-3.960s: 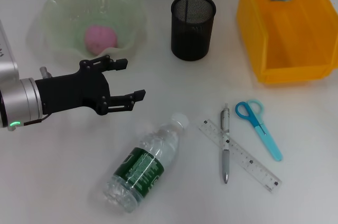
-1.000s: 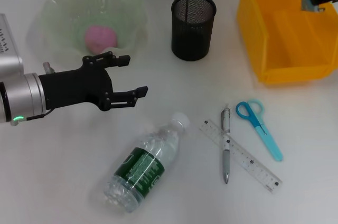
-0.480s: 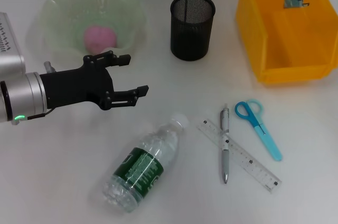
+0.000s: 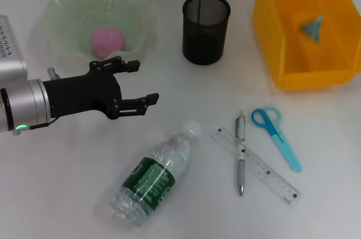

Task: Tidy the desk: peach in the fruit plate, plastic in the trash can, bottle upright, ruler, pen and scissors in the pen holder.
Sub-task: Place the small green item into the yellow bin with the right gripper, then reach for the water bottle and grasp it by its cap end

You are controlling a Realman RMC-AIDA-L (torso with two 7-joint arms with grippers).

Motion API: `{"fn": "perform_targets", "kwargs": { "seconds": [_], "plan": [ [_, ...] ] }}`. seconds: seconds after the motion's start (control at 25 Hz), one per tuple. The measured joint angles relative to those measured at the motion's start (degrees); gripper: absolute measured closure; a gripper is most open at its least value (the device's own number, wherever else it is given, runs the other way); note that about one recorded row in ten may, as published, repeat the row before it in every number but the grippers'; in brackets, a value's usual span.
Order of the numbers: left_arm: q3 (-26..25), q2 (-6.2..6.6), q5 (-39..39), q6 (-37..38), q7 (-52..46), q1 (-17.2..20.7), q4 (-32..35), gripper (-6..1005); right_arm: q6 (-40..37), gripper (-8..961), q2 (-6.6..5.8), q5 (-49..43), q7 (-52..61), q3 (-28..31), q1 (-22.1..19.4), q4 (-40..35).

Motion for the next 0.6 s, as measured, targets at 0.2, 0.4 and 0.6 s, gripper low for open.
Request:
{"fn": "perform_targets", "kwargs": {
  "seconds": [0.2,0.4,0.6],
  "plan": [
    [0.01,0.02,0.04,0.1,-0.02,0.11,-0.06,167,-2.24,172,-0.81,-0.93,0.51,0.77,2.64,4.72],
    [-0.28,-0.02,0.06,0.35,0.18,0.44,0.16,168,-0.96,173,-0.12,-1.07,0.4,0.21,0.47,1.61],
    [-0.54,-0.01,-0.46,0.62,0.4,1.25,0.43,169,0.5,174,0.01,13.79,-1.69,0.49,-8.3,-9.61]
  ]
}}
